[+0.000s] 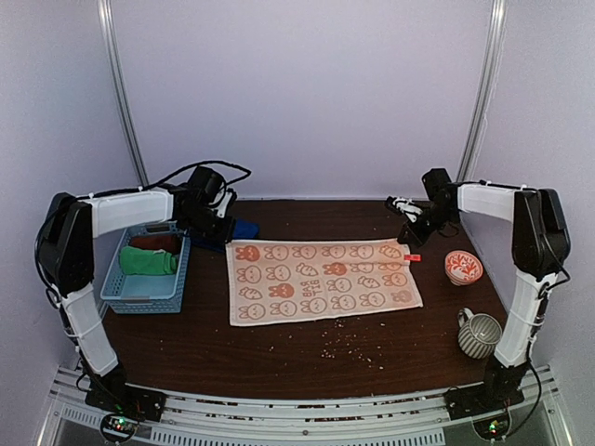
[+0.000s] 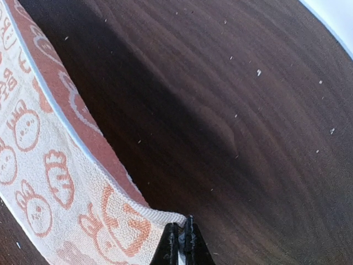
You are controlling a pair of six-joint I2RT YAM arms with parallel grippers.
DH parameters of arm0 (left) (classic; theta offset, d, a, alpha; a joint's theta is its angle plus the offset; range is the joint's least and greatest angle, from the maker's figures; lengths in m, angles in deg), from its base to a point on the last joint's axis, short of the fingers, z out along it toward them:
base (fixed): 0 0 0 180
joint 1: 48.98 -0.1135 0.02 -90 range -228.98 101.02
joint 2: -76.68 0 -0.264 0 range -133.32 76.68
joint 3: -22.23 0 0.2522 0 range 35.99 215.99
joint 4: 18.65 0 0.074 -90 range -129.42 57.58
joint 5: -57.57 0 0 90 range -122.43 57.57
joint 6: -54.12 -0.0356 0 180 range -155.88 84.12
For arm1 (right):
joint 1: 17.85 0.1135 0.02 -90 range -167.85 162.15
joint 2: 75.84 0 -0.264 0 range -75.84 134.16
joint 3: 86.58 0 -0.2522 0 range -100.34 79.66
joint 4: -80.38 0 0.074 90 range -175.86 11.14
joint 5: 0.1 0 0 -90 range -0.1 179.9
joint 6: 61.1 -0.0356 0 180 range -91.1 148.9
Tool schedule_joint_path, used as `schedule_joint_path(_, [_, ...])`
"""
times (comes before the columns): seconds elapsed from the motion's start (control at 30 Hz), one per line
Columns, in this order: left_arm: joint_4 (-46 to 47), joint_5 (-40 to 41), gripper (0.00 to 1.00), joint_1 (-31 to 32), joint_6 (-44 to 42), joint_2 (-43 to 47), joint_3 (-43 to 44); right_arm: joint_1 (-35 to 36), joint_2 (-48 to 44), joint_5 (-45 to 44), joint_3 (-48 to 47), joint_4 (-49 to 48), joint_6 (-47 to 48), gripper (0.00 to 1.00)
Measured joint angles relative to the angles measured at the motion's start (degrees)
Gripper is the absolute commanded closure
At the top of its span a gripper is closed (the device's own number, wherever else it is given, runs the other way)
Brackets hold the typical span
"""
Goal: Roll the towels
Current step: Fold the towel at the center of the board.
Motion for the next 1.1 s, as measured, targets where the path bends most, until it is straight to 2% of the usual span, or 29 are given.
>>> schedule_joint_path(0.17, [0.13,-2.29,1.0,0.04,-0.04,0.81,-0.87,-0.02,-2.51,0.17,4.87,-0.02,0.87,1.0])
schedule_joint_path(0.6, [0.04,-8.5,1.0,0.04,-0.04,5.92,-8.92,0.0,-4.7,1.97,7.56,3.26,5.25,1.0])
schedule_joint_path(1.1, [-0.37,-12.26,1.0,0.04,-0.59,6.03,-11.17,0.0,-8.33,1.7,10.16,5.62,10.86,1.0])
